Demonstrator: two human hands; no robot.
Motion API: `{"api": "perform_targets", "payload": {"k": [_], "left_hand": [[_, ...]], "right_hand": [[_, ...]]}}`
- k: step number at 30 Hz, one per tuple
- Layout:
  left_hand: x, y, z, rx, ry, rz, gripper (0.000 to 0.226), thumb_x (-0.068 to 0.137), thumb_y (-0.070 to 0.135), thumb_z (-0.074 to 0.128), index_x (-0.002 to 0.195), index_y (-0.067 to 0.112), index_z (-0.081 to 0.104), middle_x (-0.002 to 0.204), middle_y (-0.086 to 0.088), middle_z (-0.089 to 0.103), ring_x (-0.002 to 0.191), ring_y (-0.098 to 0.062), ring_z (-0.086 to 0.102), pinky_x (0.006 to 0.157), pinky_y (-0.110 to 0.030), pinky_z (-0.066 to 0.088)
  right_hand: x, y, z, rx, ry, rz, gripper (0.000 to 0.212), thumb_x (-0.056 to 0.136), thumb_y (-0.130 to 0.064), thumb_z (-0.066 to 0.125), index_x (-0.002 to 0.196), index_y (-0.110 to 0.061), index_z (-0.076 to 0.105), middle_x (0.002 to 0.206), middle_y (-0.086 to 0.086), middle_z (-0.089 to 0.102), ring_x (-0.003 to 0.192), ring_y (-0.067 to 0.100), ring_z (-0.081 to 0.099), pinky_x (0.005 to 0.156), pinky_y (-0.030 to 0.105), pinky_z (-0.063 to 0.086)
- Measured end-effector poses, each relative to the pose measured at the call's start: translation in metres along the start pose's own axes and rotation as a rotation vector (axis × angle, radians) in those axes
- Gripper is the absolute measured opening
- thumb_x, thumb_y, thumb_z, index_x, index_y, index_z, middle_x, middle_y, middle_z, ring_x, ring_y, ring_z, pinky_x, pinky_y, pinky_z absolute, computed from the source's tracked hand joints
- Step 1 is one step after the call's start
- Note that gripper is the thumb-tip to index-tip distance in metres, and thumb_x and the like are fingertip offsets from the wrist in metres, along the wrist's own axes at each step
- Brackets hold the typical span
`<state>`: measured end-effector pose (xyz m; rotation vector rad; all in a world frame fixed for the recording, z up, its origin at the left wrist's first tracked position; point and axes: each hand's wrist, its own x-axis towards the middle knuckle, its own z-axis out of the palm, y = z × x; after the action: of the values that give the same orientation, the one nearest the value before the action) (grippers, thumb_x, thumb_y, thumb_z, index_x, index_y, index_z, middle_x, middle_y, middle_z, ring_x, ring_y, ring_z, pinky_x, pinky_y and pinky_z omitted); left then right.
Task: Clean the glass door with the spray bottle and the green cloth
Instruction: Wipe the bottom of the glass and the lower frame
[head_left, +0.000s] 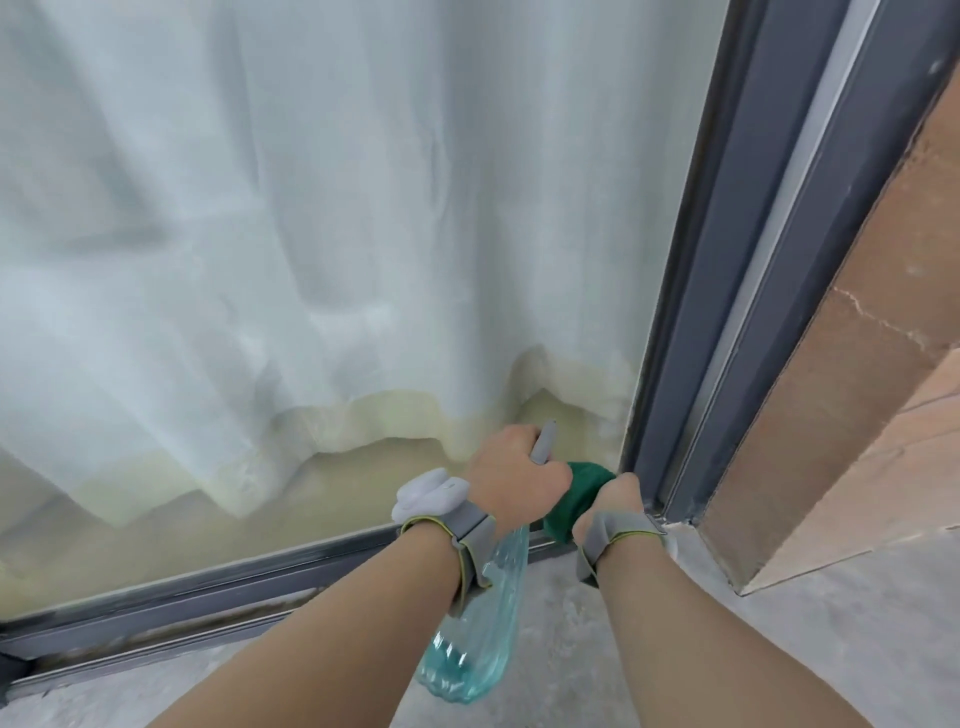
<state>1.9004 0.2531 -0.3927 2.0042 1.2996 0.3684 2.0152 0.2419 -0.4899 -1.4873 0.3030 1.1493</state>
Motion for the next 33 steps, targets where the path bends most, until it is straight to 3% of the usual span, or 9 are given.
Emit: {"api": "perform_targets", "payload": {"k": [4, 9, 15, 19, 23, 26, 28, 30, 33], "left_hand": [[0.021, 0.011, 0.027, 0.128, -0.039, 0.02, 0.015, 0.085, 0.022, 0.058, 0.077, 0.013, 0.052, 0.07, -0.003, 0.049, 0.064, -0.02, 0.045, 0.057, -0.029, 0.037], [0.024, 0.026, 0.04, 0.189, -0.065, 0.008, 0.017, 0.071, 0.034, 0.044, 0.069, 0.018, 0.05, 0.075, -0.005, 0.058, 0.071, -0.024, 0.053, 0.064, -0.033, 0.048], [0.019, 0.019, 0.025, 0.157, 0.052, 0.003, 0.026, 0.061, 0.035, 0.04, 0.074, 0.014, 0.047, 0.068, -0.004, 0.047, 0.062, -0.022, 0.042, 0.061, -0.033, 0.036], [0.013, 0.01, 0.003, 0.159, 0.026, 0.01, 0.023, 0.065, 0.035, 0.041, 0.071, 0.014, 0.044, 0.07, -0.005, 0.05, 0.064, -0.023, 0.045, 0.062, -0.031, 0.037], [0.016, 0.006, -0.004, 0.21, 0.039, 0.055, 0.026, 0.065, 0.036, 0.041, 0.072, 0.012, 0.049, 0.068, -0.007, 0.052, 0.063, -0.025, 0.045, 0.061, -0.033, 0.039], [0.02, 0.013, -0.002, 0.206, 0.081, 0.075, 0.029, 0.063, 0.036, 0.041, 0.074, 0.011, 0.052, 0.068, -0.005, 0.054, 0.063, -0.024, 0.047, 0.062, -0.032, 0.039], [0.019, 0.017, 0.0, 0.177, 0.104, 0.098, 0.032, 0.063, 0.036, 0.042, 0.077, 0.01, 0.053, 0.069, -0.004, 0.053, 0.065, -0.024, 0.047, 0.063, -0.032, 0.039], [0.019, 0.023, 0.002, 0.14, 0.111, 0.116, 0.031, 0.062, 0.035, 0.043, 0.077, 0.01, 0.053, 0.068, -0.002, 0.051, 0.065, -0.024, 0.047, 0.062, -0.031, 0.036], [0.019, 0.029, -0.001, 0.091, 0.116, 0.129, 0.028, 0.063, 0.036, 0.043, 0.076, 0.013, 0.052, 0.067, 0.0, 0.051, 0.065, -0.023, 0.047, 0.06, -0.03, 0.034]], "right_hand": [[0.025, -0.009, -0.024, 0.189, -0.041, 0.082, 0.05, 0.08, -0.055, 0.036, 0.097, -0.014, 0.058, 0.101, 0.012, 0.065, 0.095, 0.031, 0.061, 0.097, 0.045, 0.043], [0.04, -0.014, -0.025, 0.064, -0.065, 0.003, 0.048, 0.076, -0.05, 0.039, 0.095, -0.01, 0.058, 0.092, 0.016, 0.067, 0.09, 0.036, 0.063, 0.091, 0.052, 0.049], [0.043, -0.032, -0.004, -0.074, 0.014, -0.181, 0.052, 0.095, -0.032, 0.031, 0.136, -0.001, 0.041, 0.135, 0.023, 0.049, 0.125, 0.041, 0.047, 0.103, 0.049, 0.039], [0.058, -0.037, -0.008, -0.025, 0.207, -0.255, 0.037, 0.1, -0.012, 0.035, 0.133, 0.002, 0.04, 0.134, 0.023, 0.047, 0.12, 0.039, 0.048, 0.096, 0.046, 0.04], [0.039, -0.03, 0.025, 0.175, 0.188, -0.25, 0.045, 0.096, -0.032, 0.032, 0.131, -0.007, 0.046, 0.133, 0.017, 0.05, 0.117, 0.036, 0.048, 0.101, 0.045, 0.039], [0.023, -0.033, 0.038, 0.277, 0.177, -0.401, 0.039, 0.081, -0.044, 0.035, 0.099, -0.016, 0.053, 0.105, 0.012, 0.058, 0.095, 0.034, 0.054, 0.086, 0.044, 0.046], [0.012, -0.043, 0.043, 0.267, 0.256, -0.54, 0.036, 0.076, -0.043, 0.034, 0.086, -0.012, 0.049, 0.089, 0.012, 0.053, 0.078, 0.029, 0.047, 0.064, 0.034, 0.034], [0.001, -0.058, 0.048, 0.302, 0.348, -0.623, 0.037, 0.076, -0.04, 0.034, 0.087, -0.009, 0.051, 0.087, 0.012, 0.051, 0.073, 0.025, 0.041, 0.059, 0.032, 0.022], [-0.006, -0.073, 0.056, 0.341, 0.389, -0.701, 0.046, 0.08, -0.039, 0.036, 0.098, -0.002, 0.056, 0.097, 0.014, 0.055, 0.08, 0.025, 0.046, 0.066, 0.029, 0.027]]}}
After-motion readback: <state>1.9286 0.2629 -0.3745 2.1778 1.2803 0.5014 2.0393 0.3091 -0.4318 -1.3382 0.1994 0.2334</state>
